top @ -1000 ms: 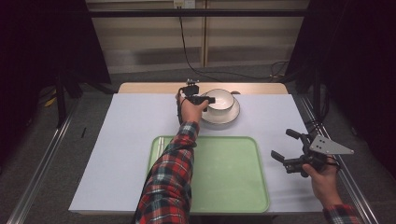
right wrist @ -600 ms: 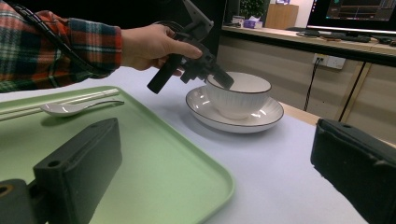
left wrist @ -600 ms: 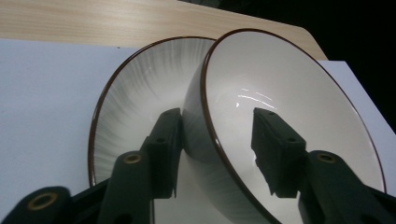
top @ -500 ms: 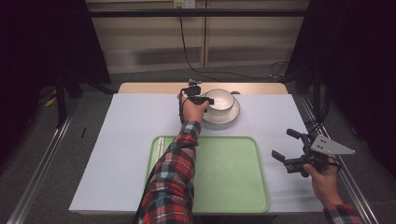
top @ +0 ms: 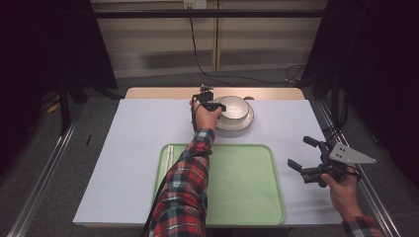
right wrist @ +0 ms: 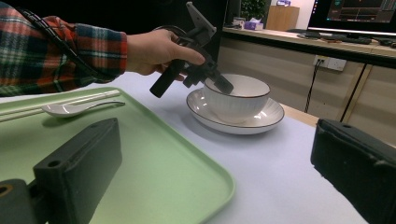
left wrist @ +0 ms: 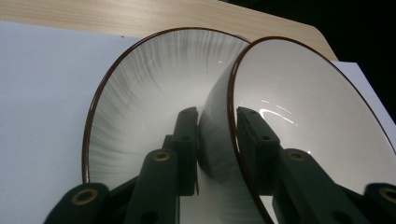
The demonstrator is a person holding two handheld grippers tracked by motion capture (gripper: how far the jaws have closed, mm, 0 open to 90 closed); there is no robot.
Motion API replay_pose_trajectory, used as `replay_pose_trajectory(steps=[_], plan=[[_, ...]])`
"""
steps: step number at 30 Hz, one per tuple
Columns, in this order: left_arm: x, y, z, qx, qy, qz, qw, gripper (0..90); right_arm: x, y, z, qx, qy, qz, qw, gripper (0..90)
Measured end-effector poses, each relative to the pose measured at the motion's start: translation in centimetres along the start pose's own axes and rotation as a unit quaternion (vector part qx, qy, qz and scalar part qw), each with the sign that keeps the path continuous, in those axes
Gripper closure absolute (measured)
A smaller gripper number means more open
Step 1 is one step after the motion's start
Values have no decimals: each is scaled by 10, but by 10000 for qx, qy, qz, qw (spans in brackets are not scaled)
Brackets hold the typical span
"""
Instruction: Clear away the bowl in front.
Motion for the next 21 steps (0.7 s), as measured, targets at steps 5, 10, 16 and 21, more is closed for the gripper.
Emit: replay_pose_trajectory(steps=[5,10,16,21], plan=[[-2,1,-1,-41,-6,48,10000,769,0,0,0,-17,-17,12,10000,13],[-3,1,2,-79,-22,81,9999,779,0,0,0,-9,-8,-18,10000,13],[-2,5,11,-85,-81,58,9999,806,2,-1,0,-16,-12,23,10000,12],[3,10,27,-180,-164,-64,9997,816,1,-1,1,-25,-48,-40,10000,12]])
Point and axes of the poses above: each handheld gripper's, and its own axes: z roughly backward along the jaws, y roughly out of its top, x roughly to its right, the point moved 3 cm from there along -z, roughly forward along the jaws
